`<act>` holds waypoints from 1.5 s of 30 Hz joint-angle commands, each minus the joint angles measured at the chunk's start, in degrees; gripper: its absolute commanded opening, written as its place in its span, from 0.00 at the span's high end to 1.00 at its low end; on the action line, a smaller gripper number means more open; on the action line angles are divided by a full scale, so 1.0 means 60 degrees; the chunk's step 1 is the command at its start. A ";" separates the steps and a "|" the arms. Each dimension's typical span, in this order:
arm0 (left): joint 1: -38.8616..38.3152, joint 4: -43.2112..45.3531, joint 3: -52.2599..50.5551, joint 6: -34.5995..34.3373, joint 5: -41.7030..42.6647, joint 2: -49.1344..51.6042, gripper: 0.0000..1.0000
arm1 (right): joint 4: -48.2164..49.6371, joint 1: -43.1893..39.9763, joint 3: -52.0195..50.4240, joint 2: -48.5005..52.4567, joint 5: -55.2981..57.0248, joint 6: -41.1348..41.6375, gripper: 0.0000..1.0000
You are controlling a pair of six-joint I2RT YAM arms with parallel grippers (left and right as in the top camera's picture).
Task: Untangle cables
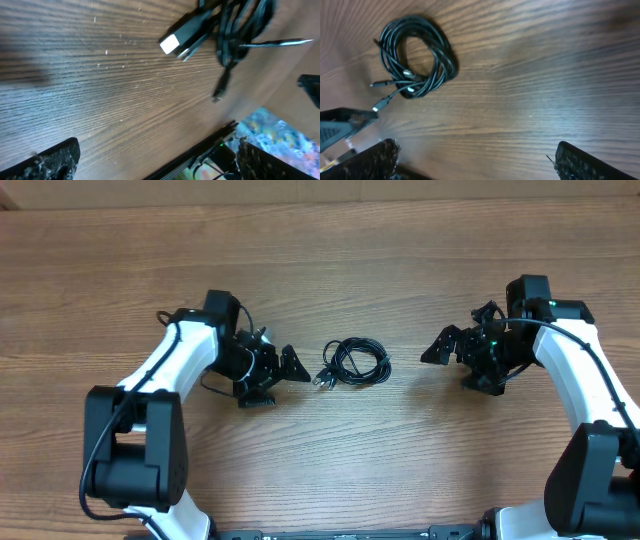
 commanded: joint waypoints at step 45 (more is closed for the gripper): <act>-0.4958 -0.0823 0.3388 -0.6022 -0.6637 0.0459 0.00 | 0.2182 -0.0044 -0.0087 -0.0007 0.0084 0.0029 0.00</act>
